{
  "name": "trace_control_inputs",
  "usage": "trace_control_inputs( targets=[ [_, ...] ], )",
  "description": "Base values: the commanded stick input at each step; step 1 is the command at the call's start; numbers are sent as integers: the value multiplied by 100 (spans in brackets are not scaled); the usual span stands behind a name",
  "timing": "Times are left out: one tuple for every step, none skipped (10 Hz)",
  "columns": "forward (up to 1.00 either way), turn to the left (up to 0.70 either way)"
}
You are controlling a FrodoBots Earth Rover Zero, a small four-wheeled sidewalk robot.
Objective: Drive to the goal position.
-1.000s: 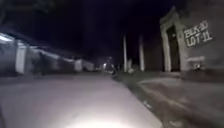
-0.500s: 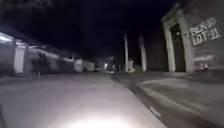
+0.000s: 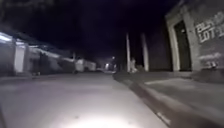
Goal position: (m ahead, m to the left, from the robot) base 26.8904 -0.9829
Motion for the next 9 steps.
trace_control_inputs(
  targets=[
    [49, 4],
    [50, 5],
    [50, 5],
    [50, 5],
    [50, 5],
    [50, 5],
    [50, 5],
    [50, 5],
    [50, 5]
  ],
)
